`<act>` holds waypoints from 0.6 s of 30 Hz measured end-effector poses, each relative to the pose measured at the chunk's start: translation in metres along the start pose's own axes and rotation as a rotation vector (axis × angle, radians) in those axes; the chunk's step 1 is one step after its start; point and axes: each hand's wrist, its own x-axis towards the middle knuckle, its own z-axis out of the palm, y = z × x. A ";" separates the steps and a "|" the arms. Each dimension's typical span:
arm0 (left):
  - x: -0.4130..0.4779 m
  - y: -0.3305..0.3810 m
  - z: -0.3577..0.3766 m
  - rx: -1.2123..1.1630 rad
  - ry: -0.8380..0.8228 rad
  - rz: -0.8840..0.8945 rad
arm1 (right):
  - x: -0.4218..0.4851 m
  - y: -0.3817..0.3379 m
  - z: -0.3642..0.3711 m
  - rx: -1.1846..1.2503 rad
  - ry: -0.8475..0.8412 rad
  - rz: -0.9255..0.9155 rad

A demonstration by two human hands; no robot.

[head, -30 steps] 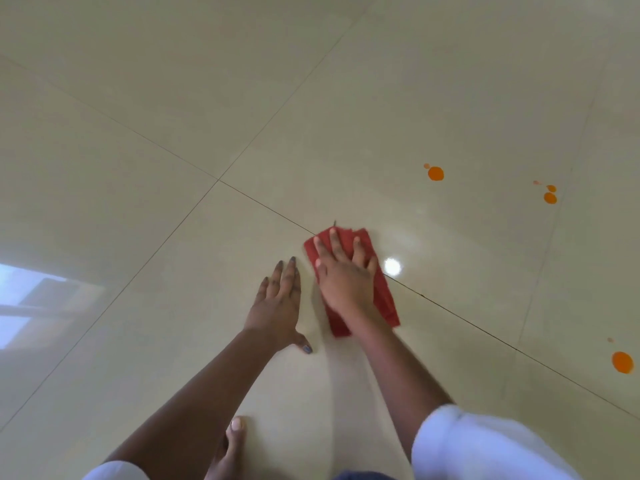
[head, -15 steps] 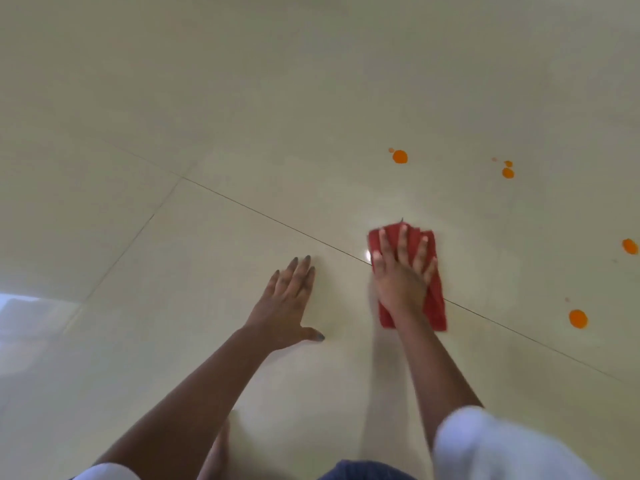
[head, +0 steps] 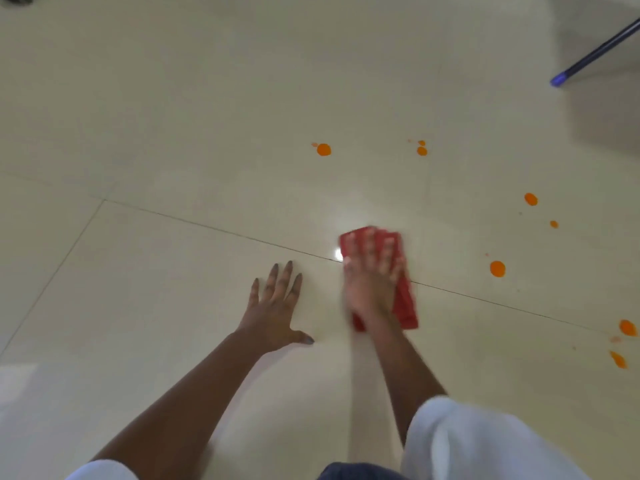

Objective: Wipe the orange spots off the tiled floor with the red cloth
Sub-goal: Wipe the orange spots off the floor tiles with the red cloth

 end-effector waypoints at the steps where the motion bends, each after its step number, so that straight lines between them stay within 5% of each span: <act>1: -0.001 0.002 0.004 0.007 -0.012 -0.017 | -0.027 -0.011 0.010 -0.013 0.013 -0.128; 4: -0.004 0.010 0.004 0.052 -0.026 -0.045 | -0.108 0.023 0.027 -0.080 0.032 -0.351; 8: 0.004 0.021 -0.012 0.113 -0.099 -0.066 | -0.064 0.074 0.002 0.002 0.083 0.092; 10: 0.008 0.029 -0.022 0.159 -0.160 -0.056 | -0.031 0.059 -0.006 0.124 -0.032 0.220; 15: 0.005 0.046 -0.042 0.092 -0.100 -0.105 | -0.065 0.018 -0.008 0.200 -0.185 -0.183; 18: 0.004 0.048 -0.051 0.088 -0.072 -0.105 | -0.076 0.029 -0.008 0.070 -0.215 -0.217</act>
